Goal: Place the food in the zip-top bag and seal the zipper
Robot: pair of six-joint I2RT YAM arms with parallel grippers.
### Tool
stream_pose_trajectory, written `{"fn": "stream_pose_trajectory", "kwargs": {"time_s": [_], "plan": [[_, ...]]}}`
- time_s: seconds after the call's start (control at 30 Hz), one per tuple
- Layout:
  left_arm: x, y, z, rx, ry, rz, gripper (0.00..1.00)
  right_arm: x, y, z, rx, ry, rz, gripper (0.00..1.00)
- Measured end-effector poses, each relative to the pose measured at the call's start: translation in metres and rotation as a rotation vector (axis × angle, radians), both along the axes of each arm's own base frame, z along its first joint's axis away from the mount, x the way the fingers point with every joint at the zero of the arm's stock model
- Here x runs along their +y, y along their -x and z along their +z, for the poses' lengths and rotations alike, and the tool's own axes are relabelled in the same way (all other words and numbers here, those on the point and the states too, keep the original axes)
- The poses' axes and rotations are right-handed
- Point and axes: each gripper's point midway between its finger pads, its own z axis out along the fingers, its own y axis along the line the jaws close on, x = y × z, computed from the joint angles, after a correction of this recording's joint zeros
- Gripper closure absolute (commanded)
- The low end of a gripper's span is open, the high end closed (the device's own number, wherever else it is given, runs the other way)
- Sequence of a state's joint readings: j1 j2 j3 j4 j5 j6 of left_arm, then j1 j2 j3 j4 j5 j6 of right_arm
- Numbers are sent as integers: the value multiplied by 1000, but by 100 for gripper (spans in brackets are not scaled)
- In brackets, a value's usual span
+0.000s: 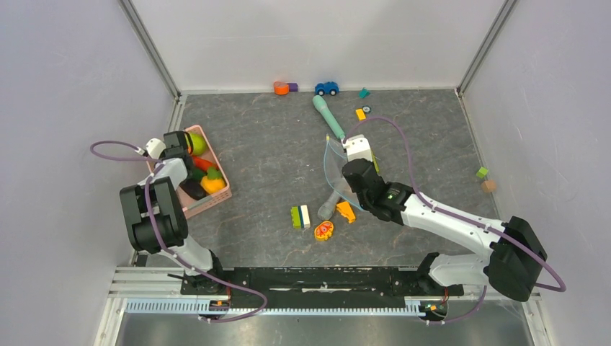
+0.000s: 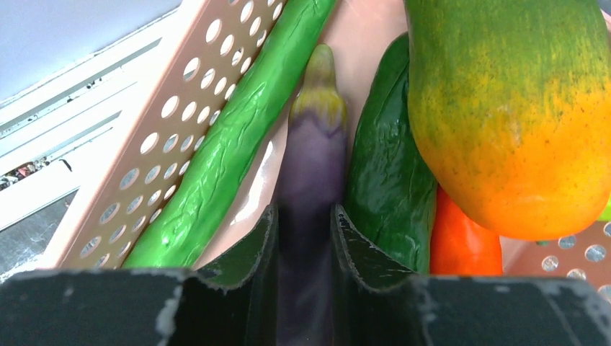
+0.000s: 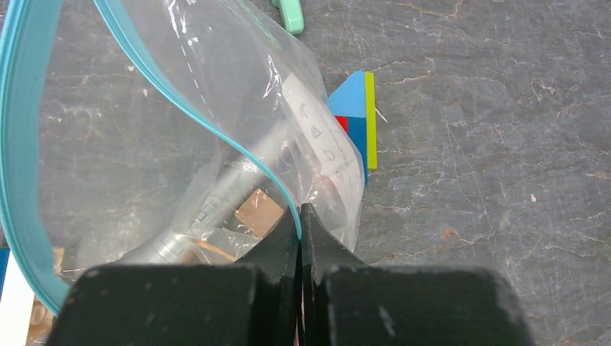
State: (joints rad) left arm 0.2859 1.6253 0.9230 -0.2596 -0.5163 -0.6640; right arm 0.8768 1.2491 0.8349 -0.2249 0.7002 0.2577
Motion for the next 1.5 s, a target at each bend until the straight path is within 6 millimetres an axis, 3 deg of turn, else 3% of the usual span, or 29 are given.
{"fn": "stream_pose_trajectory", "kwargs": {"time_s": [0.13,0.67,0.7,0.73,0.77,0.83,0.9,1.07,1.2,1.27,1.4,1.5], "plan": [[-5,8,3,-10,9,-8,97,0,1,-3,4,-4,-2,100],[-11,26,27,-86,-11,-20,98,-2,3,-2,0,-15,-6,100],[-11,26,28,-88,-12,-20,96,-2,3,-1,-1,-16,-6,100],[-12,27,29,-90,-13,-20,84,-3,3,-2,-1,-16,-7,100],[-11,27,29,-92,-13,-20,60,-3,3,-2,-1,-16,-7,99],[-11,27,30,-89,-17,-23,40,-3,3,-2,0,-15,-7,99],[-11,28,29,-85,-17,-22,34,-3,3,-2,0,-15,-7,99],[-9,32,15,-30,-17,-10,34,-3,3,-2,0,-15,-7,99],[-9,32,-5,30,1,-9,40,-3,3,-2,0,-15,-7,99],[-9,32,-14,61,11,-10,48,-3,3,-2,0,-15,-7,99],[-6,23,-18,84,16,-6,82,-3,3,-3,0,-17,-8,99],[-5,22,-17,85,19,-5,97,-3,3,-4,2,-15,-8,99]]}}
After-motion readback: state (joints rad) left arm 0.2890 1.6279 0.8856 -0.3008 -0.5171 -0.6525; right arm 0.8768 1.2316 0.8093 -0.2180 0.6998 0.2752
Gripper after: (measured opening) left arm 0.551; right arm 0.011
